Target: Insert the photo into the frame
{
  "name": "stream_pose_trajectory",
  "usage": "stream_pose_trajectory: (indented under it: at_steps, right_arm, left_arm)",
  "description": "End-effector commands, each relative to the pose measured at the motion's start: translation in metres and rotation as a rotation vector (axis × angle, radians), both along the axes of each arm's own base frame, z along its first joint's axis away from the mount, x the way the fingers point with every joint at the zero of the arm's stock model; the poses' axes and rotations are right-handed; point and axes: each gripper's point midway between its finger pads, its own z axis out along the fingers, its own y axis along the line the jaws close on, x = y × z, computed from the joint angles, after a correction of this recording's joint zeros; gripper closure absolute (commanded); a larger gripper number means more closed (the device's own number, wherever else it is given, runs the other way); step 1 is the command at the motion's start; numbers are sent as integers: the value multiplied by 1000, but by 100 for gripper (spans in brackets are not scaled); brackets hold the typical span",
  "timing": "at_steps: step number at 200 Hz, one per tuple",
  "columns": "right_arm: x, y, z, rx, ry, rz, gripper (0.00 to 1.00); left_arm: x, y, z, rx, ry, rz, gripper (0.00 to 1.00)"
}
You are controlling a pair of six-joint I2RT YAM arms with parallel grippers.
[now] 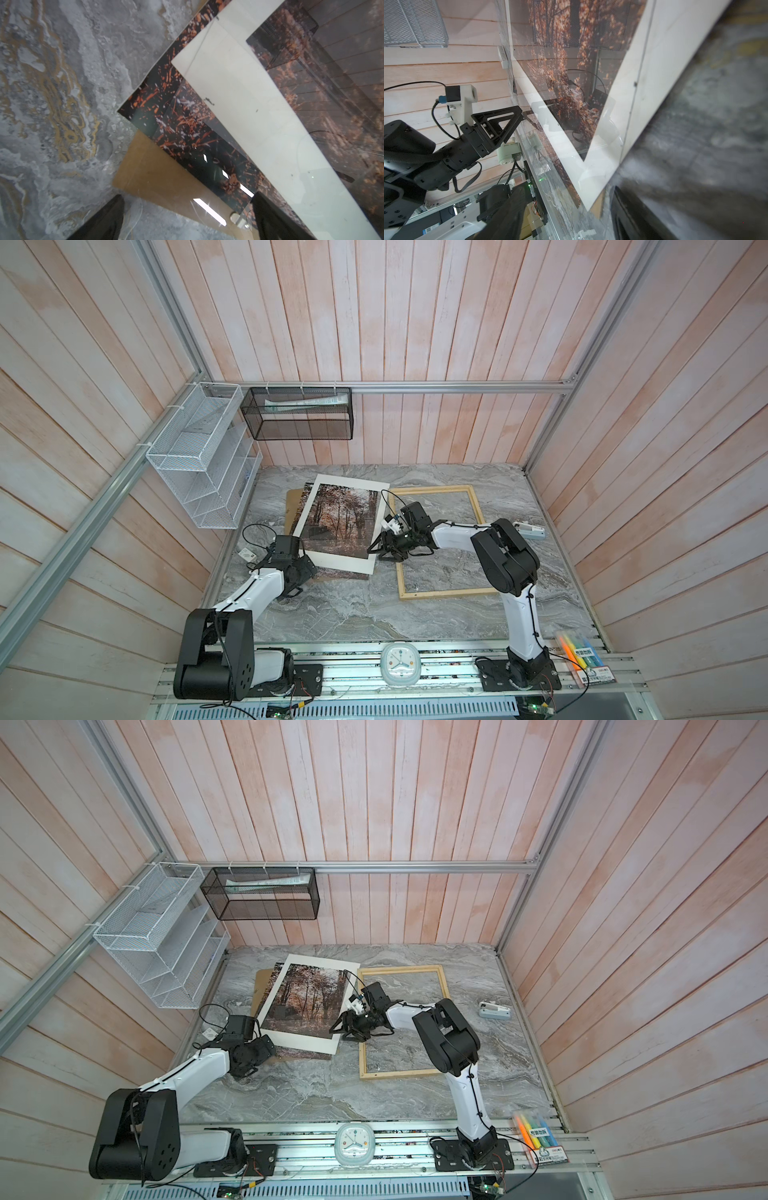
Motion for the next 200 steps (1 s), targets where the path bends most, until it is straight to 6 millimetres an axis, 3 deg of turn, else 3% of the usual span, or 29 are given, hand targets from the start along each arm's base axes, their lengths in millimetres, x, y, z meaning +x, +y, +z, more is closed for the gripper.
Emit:
stream_pose_trajectory:
  at_steps: [1, 82, 200]
  right_arm:
    - [-2, 5, 27, 78, -19, 19, 35]
    - [2, 11, 52, 130, -72, 36, 47]
    - [16, 30, 40, 139, -85, 33, 60]
  left_arm:
    - [-17, -17, -24, -80, 84, -42, 3]
    - [-17, -19, -25, -85, 80, -51, 3]
    - [-15, -25, -27, -97, 83, -79, 3]
